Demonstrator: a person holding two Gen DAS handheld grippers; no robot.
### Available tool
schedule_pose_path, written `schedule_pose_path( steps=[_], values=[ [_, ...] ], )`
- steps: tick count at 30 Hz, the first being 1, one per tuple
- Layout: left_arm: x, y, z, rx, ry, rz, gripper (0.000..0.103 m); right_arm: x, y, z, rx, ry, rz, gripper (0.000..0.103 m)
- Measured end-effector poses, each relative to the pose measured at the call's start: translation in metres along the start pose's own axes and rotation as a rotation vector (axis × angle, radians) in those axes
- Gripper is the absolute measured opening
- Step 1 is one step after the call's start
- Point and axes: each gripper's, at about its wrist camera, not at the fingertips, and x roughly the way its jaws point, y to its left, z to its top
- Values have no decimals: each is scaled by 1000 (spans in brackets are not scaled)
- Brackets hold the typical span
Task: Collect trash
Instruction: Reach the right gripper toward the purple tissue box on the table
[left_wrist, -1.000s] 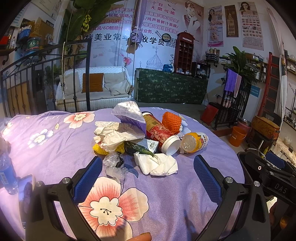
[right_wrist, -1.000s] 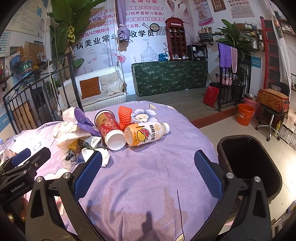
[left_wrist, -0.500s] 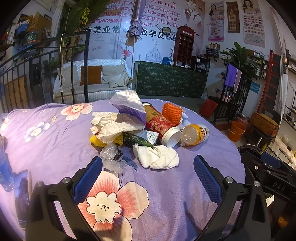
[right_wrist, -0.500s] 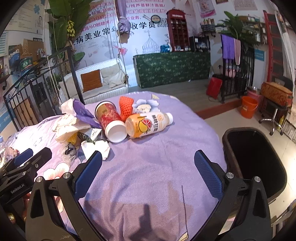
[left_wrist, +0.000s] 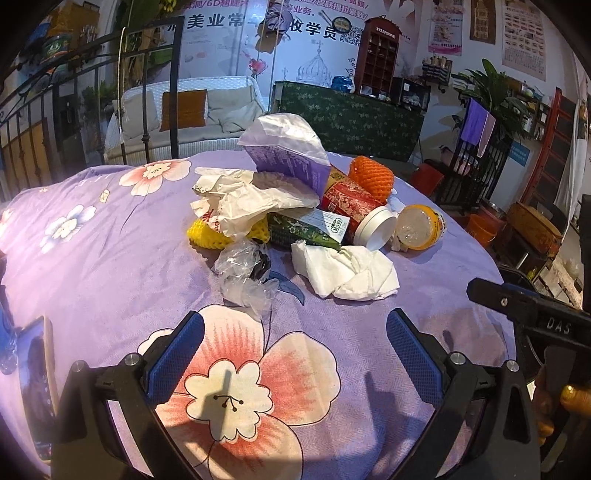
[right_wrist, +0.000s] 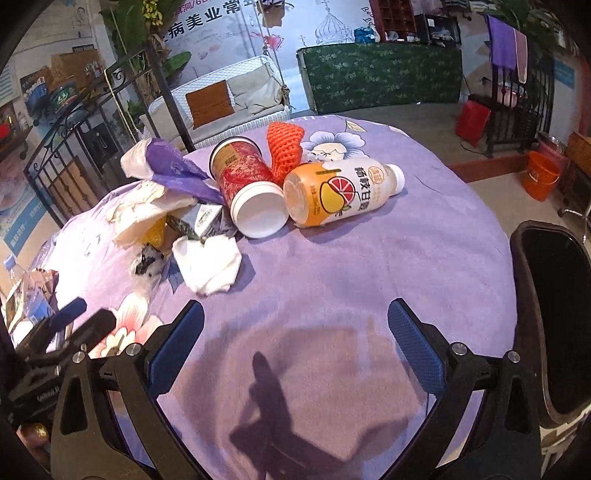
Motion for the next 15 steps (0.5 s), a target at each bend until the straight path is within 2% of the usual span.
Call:
schedule_pose_path(
  steps=[6, 10, 13, 15],
  values=[
    [4, 17, 7, -18, 24, 3, 97, 18, 33, 41, -97, 18, 101, 98],
    [3, 27, 11, -36, 33, -5, 97, 29, 69, 65, -224, -12, 119, 98],
    [2, 30, 12, -38, 34, -1, 97, 45, 104, 72, -357, -15, 113, 98],
    [4, 31, 12, -29, 35, 4, 97, 52, 117, 77, -396, -22, 118, 98]
  ],
)
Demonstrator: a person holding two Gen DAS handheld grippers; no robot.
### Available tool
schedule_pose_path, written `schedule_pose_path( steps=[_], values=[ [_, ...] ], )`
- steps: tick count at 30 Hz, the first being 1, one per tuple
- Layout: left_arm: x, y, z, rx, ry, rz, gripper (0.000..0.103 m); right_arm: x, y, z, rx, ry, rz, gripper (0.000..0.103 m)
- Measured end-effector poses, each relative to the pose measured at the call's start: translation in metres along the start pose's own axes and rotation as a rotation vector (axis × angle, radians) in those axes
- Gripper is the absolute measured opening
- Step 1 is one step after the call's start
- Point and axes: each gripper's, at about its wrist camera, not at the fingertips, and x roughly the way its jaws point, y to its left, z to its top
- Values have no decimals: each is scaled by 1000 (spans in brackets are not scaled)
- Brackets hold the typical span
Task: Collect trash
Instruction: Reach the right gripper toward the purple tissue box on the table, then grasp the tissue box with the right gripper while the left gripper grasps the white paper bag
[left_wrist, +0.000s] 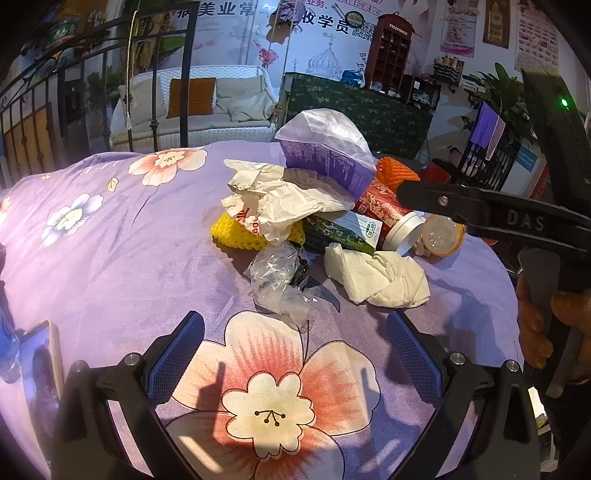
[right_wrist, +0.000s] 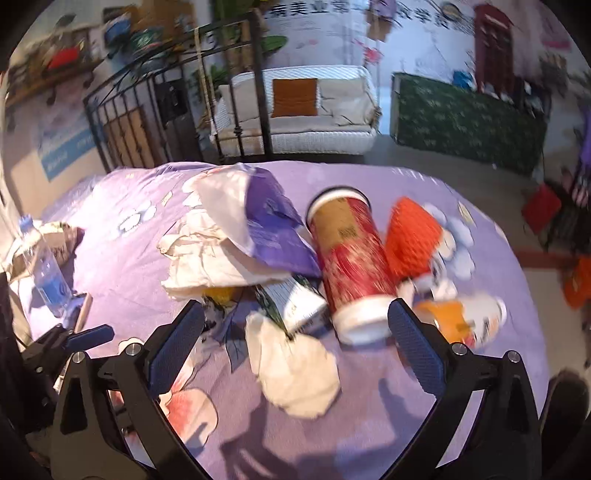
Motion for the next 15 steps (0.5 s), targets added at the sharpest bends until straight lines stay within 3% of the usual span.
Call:
schedule_pose_path(
  steps=[5, 7, 9, 10, 13, 14, 15],
  values=[
    [4, 3, 0, 1, 14, -7, 97, 23, 16, 21, -83, -17, -10, 97],
    [6, 5, 1, 3, 20, -5, 97, 35, 20, 28, -113, -12, -30, 88],
    [9, 7, 3, 2, 28, -5, 97, 46, 21, 33, -127, 8, -29, 67],
    [10, 9, 5, -1, 30, -9, 97, 52, 21, 35, -133, 17, -25, 62],
    [15, 17, 10, -31, 42, -20, 97, 61, 22, 39, -139, 27, -27, 23],
    [16, 19, 12, -44, 47, -27, 97, 61, 21, 40, -135, 24, -26, 14],
    [18, 23, 14, -59, 52, -36, 97, 59, 20, 41, -130, 15, -25, 13]
  ],
)
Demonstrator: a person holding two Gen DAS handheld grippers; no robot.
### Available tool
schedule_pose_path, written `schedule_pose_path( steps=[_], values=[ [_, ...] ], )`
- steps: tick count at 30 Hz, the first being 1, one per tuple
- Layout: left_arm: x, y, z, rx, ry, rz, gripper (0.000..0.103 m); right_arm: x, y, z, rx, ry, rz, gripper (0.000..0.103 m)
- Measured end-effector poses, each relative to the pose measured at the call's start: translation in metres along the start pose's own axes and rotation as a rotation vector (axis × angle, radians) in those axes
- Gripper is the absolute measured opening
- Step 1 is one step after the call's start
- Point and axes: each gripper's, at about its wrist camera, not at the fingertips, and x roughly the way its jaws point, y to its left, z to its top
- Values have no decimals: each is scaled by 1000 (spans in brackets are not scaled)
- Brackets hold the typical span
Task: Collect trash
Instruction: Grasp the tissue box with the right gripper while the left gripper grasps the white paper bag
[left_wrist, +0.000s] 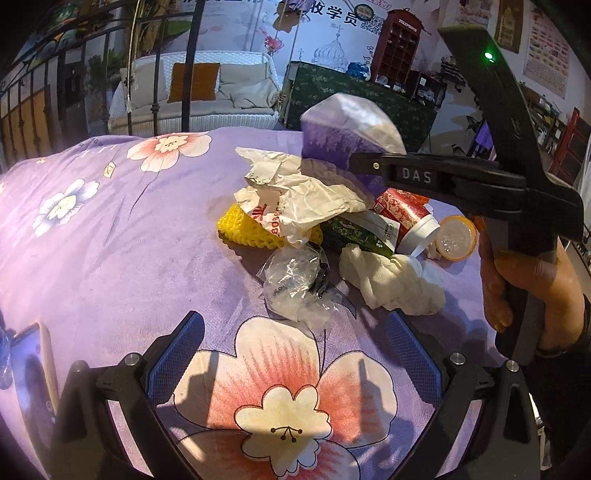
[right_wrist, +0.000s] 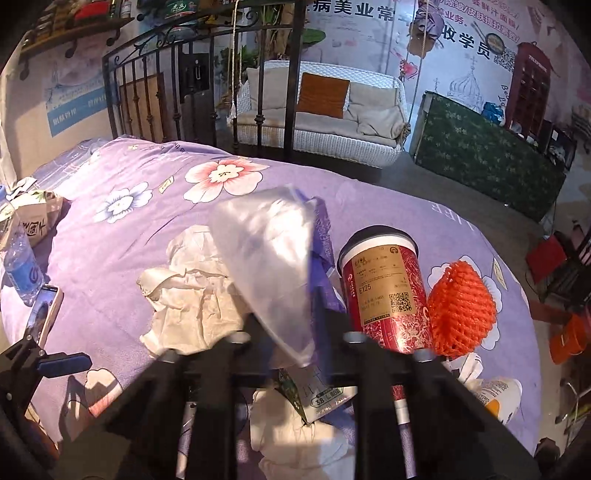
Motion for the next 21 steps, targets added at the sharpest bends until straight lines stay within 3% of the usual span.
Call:
schedule_pose_path(
  steps=[10, 13, 15, 18, 21],
  values=[
    [21, 38, 51, -186, -11, -82, 90, -67, 5, 15, -20, -137, -24, 10],
    [35, 39, 62, -197, -4, -91, 88, -82, 5, 16, -9, -164, -22, 10],
    [42, 36, 66, -185, 7, -95, 64, -86, 6, 15, -4, -169, -22, 10],
    [41, 32, 63, -178, -1, -102, 47, -92, 2, 8, 15, -176, -30, 11],
    [31, 28, 58, -162, -39, -107, 42, -96, 0, 2, 27, -184, -36, 10]
  ],
)
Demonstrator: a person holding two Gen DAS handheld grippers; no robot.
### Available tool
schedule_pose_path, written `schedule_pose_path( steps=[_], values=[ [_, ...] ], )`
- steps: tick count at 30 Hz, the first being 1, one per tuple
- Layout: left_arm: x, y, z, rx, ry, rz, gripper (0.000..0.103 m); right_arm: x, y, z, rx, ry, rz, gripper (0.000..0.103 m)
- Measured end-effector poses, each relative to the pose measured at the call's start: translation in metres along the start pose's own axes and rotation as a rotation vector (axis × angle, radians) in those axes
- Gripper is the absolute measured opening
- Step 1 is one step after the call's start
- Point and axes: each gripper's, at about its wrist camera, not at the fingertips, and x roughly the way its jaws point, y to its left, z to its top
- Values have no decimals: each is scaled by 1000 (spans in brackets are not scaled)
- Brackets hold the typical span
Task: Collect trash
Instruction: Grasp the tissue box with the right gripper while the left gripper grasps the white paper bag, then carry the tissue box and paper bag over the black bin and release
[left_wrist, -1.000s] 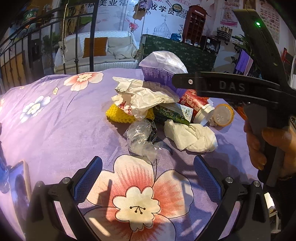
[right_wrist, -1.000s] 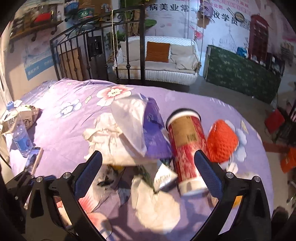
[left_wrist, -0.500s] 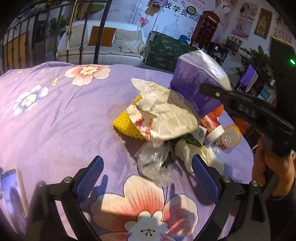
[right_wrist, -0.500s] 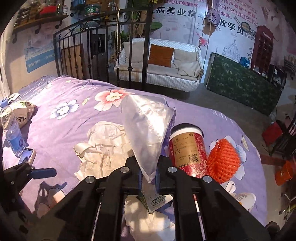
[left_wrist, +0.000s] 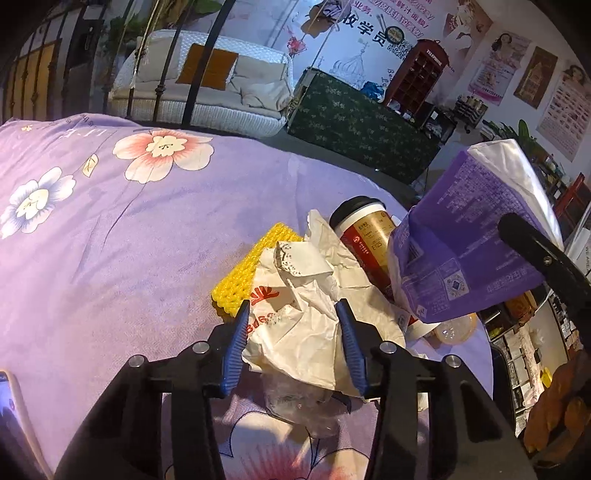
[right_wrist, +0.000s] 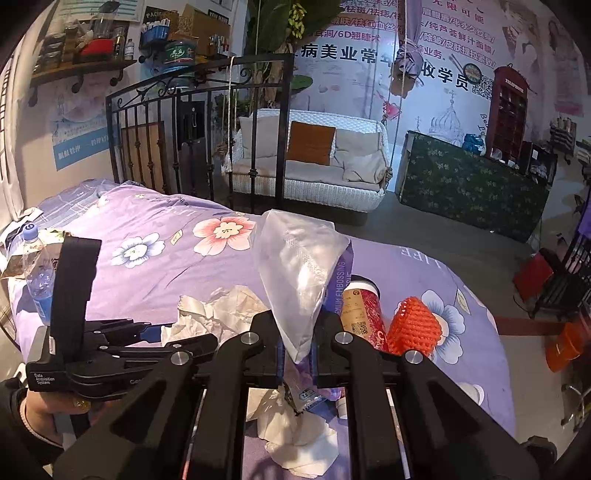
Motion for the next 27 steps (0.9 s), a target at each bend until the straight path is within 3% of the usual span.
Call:
schedule_pose_path(
  steps=[3, 12, 20, 27],
  values=[
    [-10, -3, -3, 27, -33, 23, 39, -5, -3, -2, 18, -9, -2, 10],
    [-50, -13, -8, 26, -127, 0, 39, -48, -5, -5, 35, -86, -35, 10],
    [-57, -43, -22, 70, -131, -71, 39, -97, -25, -24, 96, -140, -63, 9],
    [-50, -76, -29, 143, -114, -148, 39, -149, -67, -52, 203, -178, -166, 8]
  ],
)
